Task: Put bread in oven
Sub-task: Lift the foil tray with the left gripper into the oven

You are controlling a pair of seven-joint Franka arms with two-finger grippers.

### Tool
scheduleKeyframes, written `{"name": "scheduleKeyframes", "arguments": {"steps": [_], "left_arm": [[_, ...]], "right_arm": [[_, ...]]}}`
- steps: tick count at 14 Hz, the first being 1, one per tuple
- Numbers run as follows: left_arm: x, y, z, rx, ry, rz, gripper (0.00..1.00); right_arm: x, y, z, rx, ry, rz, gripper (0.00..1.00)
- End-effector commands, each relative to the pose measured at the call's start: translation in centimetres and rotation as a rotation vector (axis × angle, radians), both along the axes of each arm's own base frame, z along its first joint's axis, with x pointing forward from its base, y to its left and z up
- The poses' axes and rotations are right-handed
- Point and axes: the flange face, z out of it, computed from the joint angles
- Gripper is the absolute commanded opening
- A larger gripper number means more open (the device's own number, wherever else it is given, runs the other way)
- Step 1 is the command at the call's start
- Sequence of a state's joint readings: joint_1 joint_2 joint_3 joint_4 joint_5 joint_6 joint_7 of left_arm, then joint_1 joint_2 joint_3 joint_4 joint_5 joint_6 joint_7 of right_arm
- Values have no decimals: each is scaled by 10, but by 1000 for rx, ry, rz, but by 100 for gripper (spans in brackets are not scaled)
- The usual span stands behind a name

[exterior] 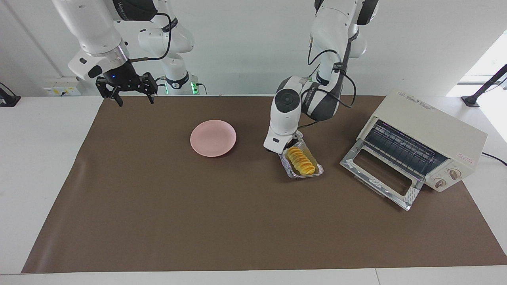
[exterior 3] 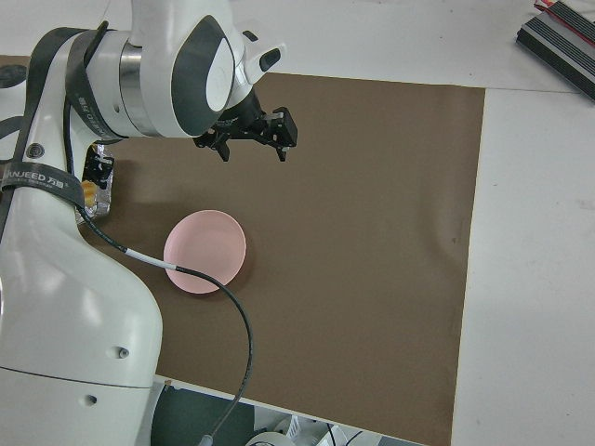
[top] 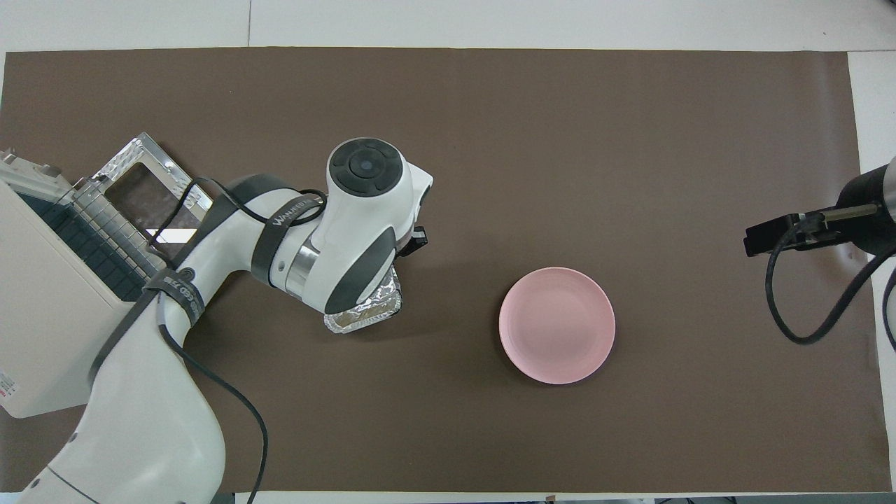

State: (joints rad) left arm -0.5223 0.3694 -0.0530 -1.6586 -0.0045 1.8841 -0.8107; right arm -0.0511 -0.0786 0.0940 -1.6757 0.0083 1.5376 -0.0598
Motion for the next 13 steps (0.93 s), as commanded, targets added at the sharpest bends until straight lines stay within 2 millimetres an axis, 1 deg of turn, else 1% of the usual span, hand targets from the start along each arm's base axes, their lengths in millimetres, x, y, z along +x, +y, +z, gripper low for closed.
{"name": "scheduleKeyframes", "arguments": {"steps": [1, 2, 3, 6, 8, 9, 11, 13], "left_arm": [[38, 61, 62, 24, -19, 104, 0], [50, 82, 66, 53, -47, 126, 0], [57, 96, 66, 98, -72, 130, 0], [88, 179, 65, 153, -105, 257, 0], [102, 231, 64, 154, -114, 334, 0], [106, 253, 65, 155, -111, 367, 0], [104, 282, 60, 167, -71, 406, 0], [96, 293, 50, 185, -34, 418, 0]], "right_arm": [[-4, -2, 0, -8, -3, -12, 100], [-4, -2, 0, -8, -3, -12, 100], [-4, -2, 0, -8, -3, -11, 100], [-4, -2, 0, -8, -3, -11, 100], [-4, -2, 0, -8, -3, -11, 100], [-4, -2, 0, -8, -3, -11, 100], [-4, -2, 0, -8, -3, -11, 100], [-4, -2, 0, -8, -3, -11, 100]]}}
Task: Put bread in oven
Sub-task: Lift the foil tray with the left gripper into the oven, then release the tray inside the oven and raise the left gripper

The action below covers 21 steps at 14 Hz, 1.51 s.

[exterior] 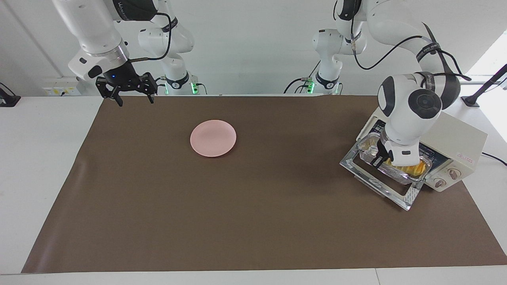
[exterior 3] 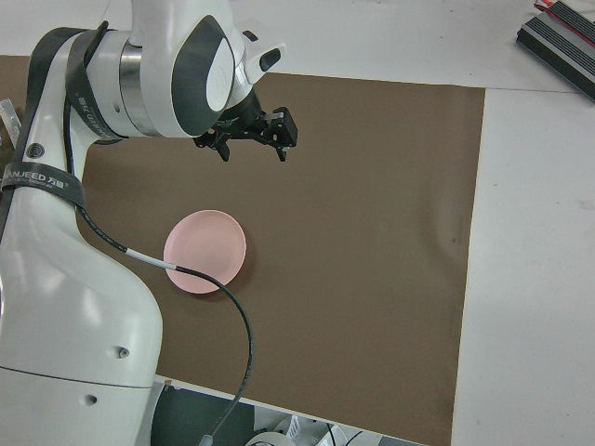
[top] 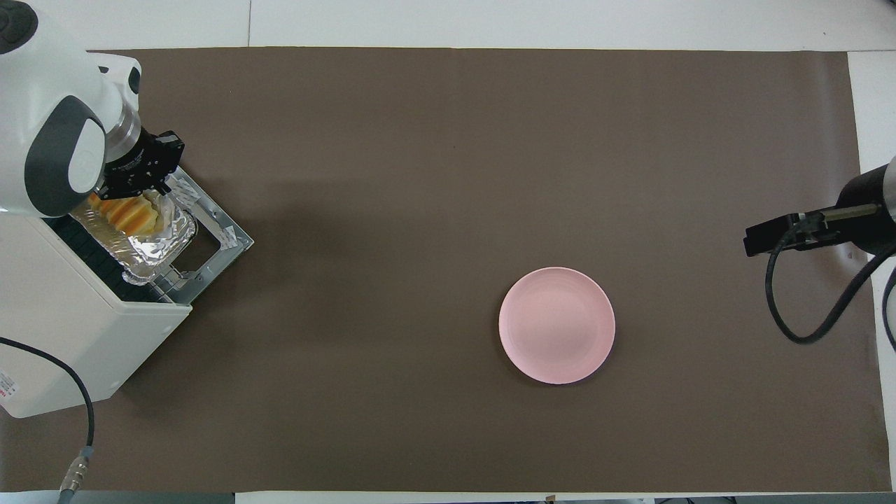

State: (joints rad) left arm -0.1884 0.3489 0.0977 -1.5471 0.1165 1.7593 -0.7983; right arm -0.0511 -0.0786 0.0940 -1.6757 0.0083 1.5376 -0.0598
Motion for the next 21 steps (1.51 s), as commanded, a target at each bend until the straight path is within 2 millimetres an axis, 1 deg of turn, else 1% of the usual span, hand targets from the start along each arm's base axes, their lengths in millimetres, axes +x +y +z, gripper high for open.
{"name": "scheduleKeyframes", "arguments": {"steps": [1, 2, 3, 5, 6, 10, 12, 14, 18, 19, 20, 21], "left_arm": [[-13, 9, -14, 26, 52, 12, 0], [-19, 15, -18, 25, 61, 21, 0], [-24, 17, -24, 28, 73, 21, 0], [-27, 27, -25, 44, 90, 36, 0], [-28, 29, -25, 55, 99, 38, 0], [-37, 50, -26, 68, 128, 76, 0], [-44, 50, -34, 67, 139, 73, 0], [-49, 52, -37, 66, 150, 75, 0], [-46, 57, -36, 57, 130, 58, 0], [-45, 57, -36, 57, 124, 57, 9], [-45, 57, -36, 56, 119, 56, 24], [-44, 58, -36, 55, 113, 56, 48]], "right_arm": [[-4, -2, 0, -8, -3, -11, 100], [-4, -2, 0, -8, -3, -11, 100], [-4, -2, 0, -8, -3, -11, 100], [-4, -2, 0, -8, -3, -11, 100], [-4, -2, 0, -8, -3, -12, 100], [-4, -2, 0, -8, -3, -12, 100], [-4, -2, 0, -8, -3, -11, 100], [-4, -2, 0, -8, -3, -12, 100], [-4, -2, 0, -8, -3, -11, 100], [-4, -2, 0, -8, -3, -12, 100], [-4, -2, 0, -8, -3, -11, 100], [-4, -2, 0, -8, -3, -12, 100]]}}
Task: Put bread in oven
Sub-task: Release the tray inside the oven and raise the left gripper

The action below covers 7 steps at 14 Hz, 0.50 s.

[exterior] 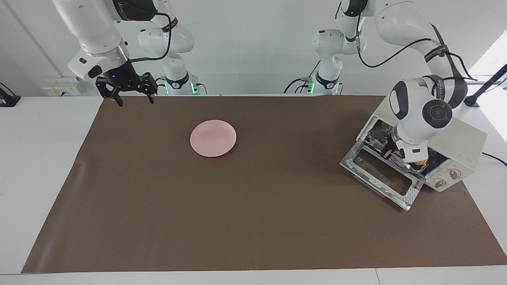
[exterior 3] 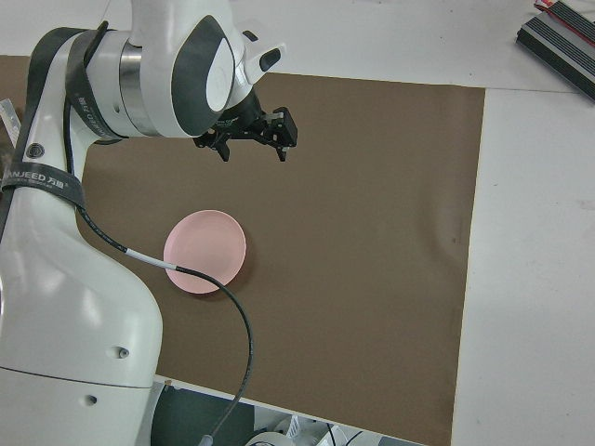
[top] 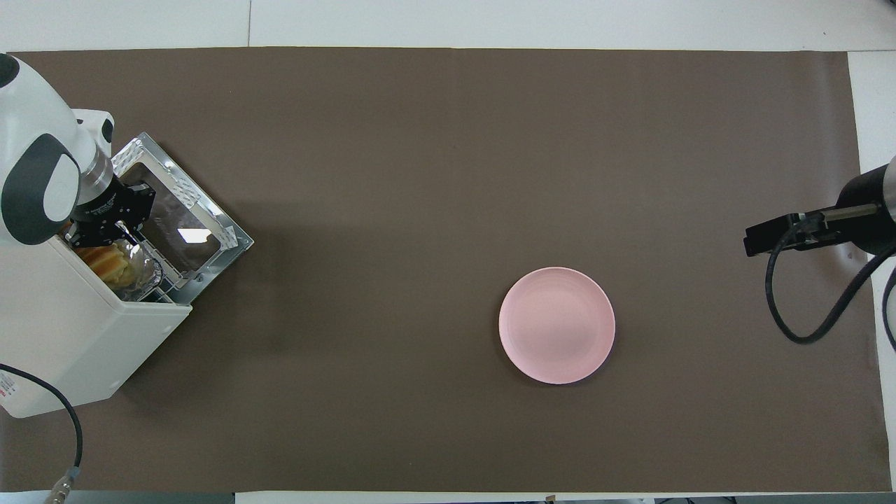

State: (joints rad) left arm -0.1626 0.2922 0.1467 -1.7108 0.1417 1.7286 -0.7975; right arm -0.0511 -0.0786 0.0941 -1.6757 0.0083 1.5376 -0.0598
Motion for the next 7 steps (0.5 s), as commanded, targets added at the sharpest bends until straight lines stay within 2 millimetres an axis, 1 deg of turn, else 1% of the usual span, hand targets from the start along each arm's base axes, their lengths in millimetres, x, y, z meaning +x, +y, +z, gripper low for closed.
{"name": "scheduleKeyframes", "arguments": {"steps": [1, 2, 3, 5, 6, 7], "left_arm": [[-5, 5, 4, 13, -31, -20, 60], [-4, 5, 3, 13, -40, -19, 71], [0, 6, 5, 12, -58, -22, 100], [10, 2, 16, 11, -94, -48, 100], [13, 0, 19, 5, -95, -88, 100], [17, -4, 28, -3, -106, -134, 100]], "right_arm": [[-4, -2, 0, -8, -3, -11, 100], [-4, -2, 0, -8, -3, -11, 100], [-4, -2, 0, -8, -3, -11, 100], [-4, -2, 0, -8, -3, -12, 100], [-4, -2, 0, -8, -3, -11, 100], [-4, -2, 0, -8, -3, -11, 100]]}}
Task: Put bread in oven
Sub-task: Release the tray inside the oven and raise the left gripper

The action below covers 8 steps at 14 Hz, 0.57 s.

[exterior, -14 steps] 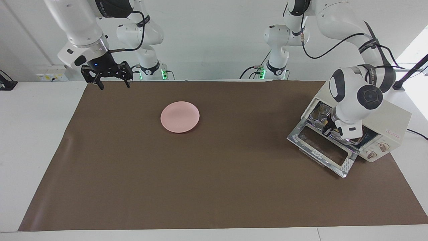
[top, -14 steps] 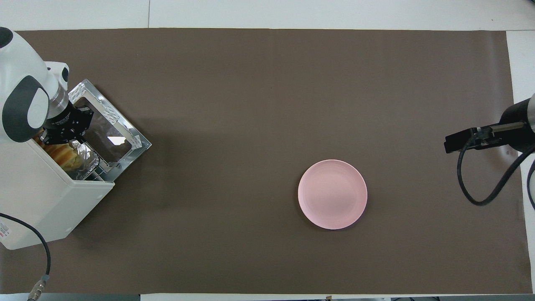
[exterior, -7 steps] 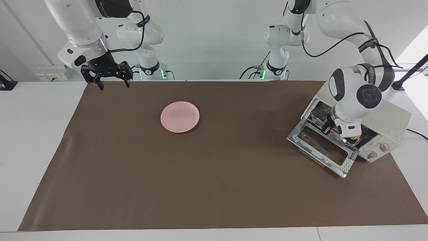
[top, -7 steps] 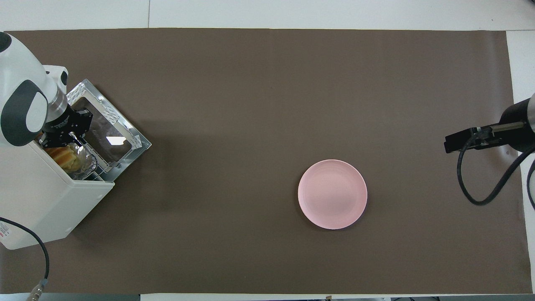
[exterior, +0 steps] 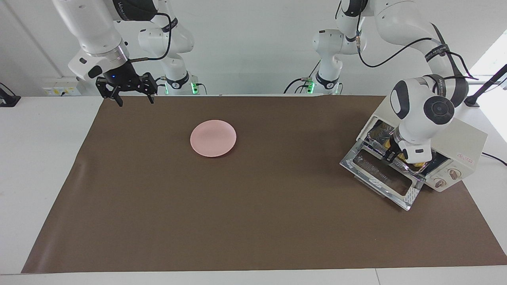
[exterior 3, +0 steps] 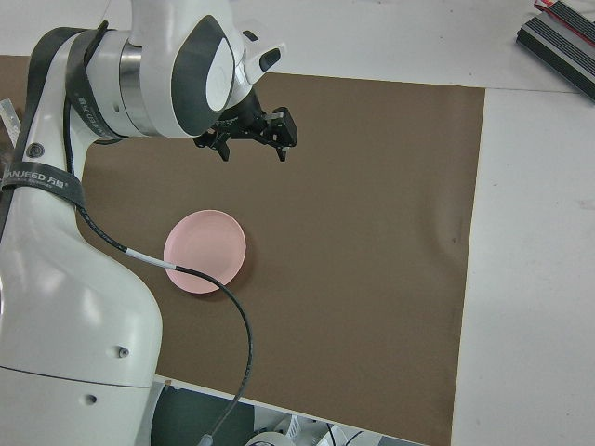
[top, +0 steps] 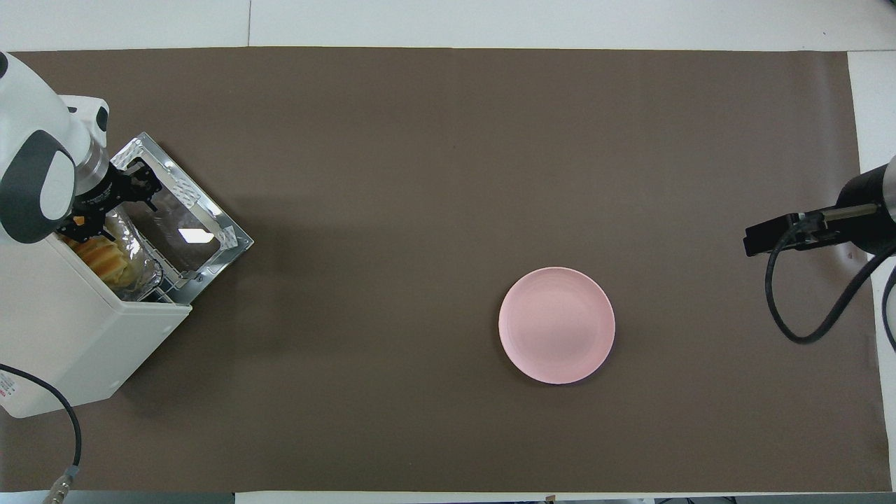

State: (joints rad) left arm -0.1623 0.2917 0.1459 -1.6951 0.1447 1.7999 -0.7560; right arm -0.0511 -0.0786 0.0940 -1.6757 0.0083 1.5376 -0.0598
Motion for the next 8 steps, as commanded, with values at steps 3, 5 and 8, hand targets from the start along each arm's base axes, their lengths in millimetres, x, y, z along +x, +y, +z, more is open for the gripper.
{"name": "scheduleKeyframes", "arguments": {"steps": [3, 5, 8], "left_arm": [[10, -6, 49, -4, -34, -136, 100], [-3, -6, 68, -44, -1, -189, 100], [-26, -13, 110, -105, 24, -364, 100]], "right_arm": [[-4, -2, 0, -8, -3, -11, 100], [-4, -2, 0, -8, -3, -12, 100], [-4, -2, 0, -8, -3, -11, 100]]}}
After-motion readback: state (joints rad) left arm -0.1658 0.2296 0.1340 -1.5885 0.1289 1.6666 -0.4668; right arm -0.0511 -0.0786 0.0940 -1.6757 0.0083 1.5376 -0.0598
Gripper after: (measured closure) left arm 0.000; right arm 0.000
